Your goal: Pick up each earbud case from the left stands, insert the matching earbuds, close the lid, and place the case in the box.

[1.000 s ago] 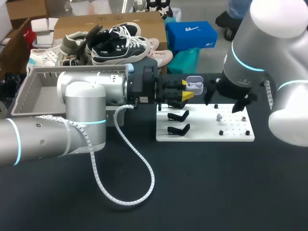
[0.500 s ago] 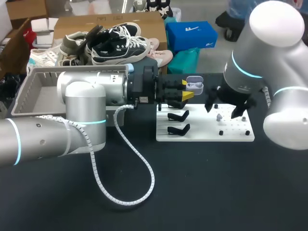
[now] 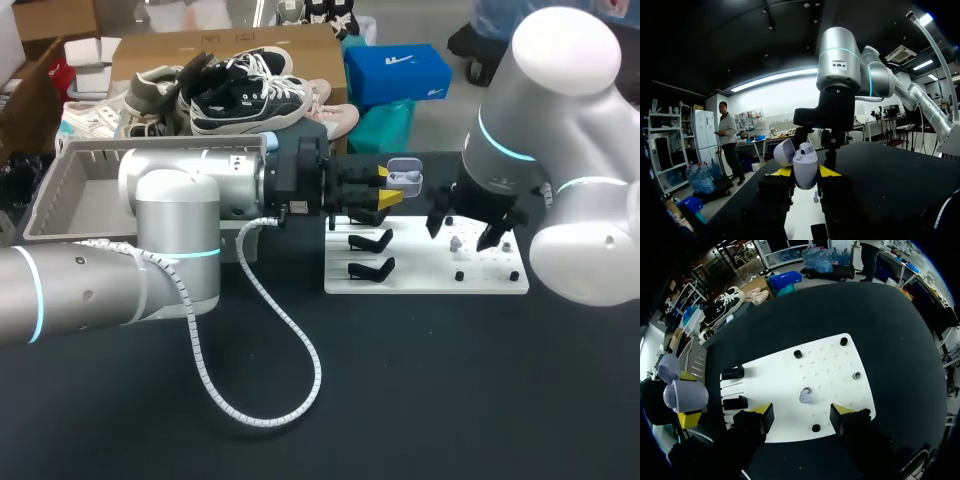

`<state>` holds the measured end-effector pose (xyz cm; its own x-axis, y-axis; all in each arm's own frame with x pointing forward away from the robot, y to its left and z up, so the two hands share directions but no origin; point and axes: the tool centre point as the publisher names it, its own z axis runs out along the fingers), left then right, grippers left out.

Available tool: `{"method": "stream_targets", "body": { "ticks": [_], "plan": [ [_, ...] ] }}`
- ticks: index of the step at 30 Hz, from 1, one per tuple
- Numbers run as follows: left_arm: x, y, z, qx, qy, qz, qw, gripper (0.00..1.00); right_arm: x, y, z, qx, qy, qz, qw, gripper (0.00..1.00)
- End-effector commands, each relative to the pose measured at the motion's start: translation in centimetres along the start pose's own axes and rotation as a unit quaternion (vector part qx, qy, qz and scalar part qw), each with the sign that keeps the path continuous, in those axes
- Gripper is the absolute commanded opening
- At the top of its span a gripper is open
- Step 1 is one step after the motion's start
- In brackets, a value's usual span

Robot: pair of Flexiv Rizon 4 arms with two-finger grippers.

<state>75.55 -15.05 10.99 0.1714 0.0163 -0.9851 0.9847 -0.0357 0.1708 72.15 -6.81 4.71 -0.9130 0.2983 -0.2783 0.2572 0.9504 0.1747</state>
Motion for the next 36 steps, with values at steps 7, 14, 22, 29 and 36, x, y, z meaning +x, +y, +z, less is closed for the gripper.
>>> {"method": "stream_targets", "body": {
  "ticks": [7,14,22,29,36],
  "plan": [
    [0.1,0.0,0.0,0.000,0.000,0.000,1.000,0.00,-0.3,-0.2,1.0,0.001,0.007,0.007,1.000,0.72],
    [0.1,0.0,0.0,0.000,0.000,0.000,1.000,0.00,-0.4,0.2,1.3,0.004,0.010,0.016,1.000,0.69],
    [0.1,0.0,0.0,0.000,0.000,0.000,1.000,0.00,-0.4,0.3,1.7,0.002,0.016,0.022,1.000,0.58],
    [0.1,0.0,0.0,0.000,0.000,0.000,1.000,0.00,-0.2,0.0,1.9,0.004,0.019,0.028,0.999,0.55],
    [0.1,0.0,0.0,0.000,0.000,0.000,1.000,0.00,-0.2,-0.1,1.9,0.005,0.019,0.031,0.999,0.50]
  ]
}}
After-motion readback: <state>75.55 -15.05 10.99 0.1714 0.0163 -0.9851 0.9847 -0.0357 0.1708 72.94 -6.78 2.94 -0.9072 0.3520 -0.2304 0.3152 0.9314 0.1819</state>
